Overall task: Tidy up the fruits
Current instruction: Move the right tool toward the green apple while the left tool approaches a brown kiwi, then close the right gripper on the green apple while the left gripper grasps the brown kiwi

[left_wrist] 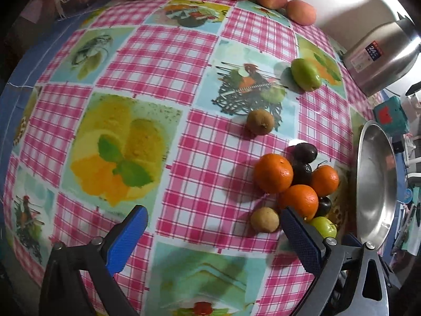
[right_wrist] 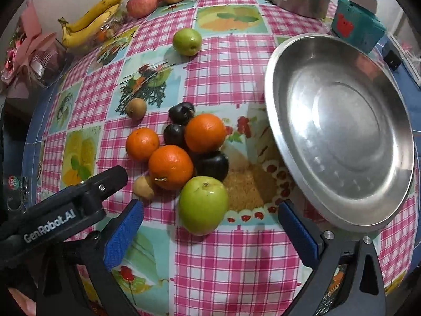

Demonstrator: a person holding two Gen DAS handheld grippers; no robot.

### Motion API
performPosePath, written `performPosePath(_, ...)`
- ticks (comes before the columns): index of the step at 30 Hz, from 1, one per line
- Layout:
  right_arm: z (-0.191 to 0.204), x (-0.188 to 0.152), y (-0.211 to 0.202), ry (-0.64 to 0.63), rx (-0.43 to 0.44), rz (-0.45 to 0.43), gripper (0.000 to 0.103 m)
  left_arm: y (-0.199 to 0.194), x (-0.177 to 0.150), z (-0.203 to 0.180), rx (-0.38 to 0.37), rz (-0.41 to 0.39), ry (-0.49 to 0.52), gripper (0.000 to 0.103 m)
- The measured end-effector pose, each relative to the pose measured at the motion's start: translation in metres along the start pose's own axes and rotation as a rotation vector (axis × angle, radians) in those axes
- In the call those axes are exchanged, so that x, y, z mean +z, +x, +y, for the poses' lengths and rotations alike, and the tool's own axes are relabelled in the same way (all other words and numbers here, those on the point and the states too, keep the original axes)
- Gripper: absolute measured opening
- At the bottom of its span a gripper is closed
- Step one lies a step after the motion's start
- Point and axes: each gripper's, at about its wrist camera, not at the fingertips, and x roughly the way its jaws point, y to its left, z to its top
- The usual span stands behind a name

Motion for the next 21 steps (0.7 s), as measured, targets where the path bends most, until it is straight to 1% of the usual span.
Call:
performPosePath(1,-0.002,0.000,0.000,0.008,0.004,0.002,0.091,0.001,0.000,-0.001,-0.001,0.003,0.001,0.097)
performPosePath(3,-0.005,0.001,0.001,0.016,0.011,0.009,0.086,0.002,-0.001,-0.004,-0.005,0.013,0.007,0.095)
performPosePath(5,-0.003,0.000,0.003,0.014,0.019,0.014,0.083,0.002,0.000,-0.006,-0.015,0.019,0.011,0.091)
performPosePath(7,0.001,0.001,0.004,0.004,0.029,0.009,0.079,0.003,-0.002,-0.011,-0.011,0.020,0.015,0.090)
performPosePath(10,0.005,0.000,0.005,-0.012,0.040,0.010,0.073,0.007,0.001,-0.013,-0.007,0.029,0.008,0.090)
performPosePath(12,0.007,-0.001,0.007,-0.020,0.040,0.016,0.070,0.007,0.001,-0.008,-0.025,0.042,0.002,0.090)
performPosePath(13,0.007,0.000,0.007,-0.019,0.046,0.019,0.063,0.009,0.002,-0.008,-0.039,0.050,-0.003,0.090)
performPosePath(16,0.009,0.001,0.009,-0.016,0.058,0.018,0.049,0.011,0.003,-0.008,-0.037,0.051,0.008,0.090)
performPosePath(19,0.007,0.001,0.006,-0.009,0.064,0.009,0.042,0.013,0.001,-0.013,-0.037,0.039,0.012,0.090)
performPosePath(21,0.005,0.001,0.006,-0.007,0.069,0.013,0.042,0.014,0.001,-0.013,-0.044,0.044,0.007,0.090)
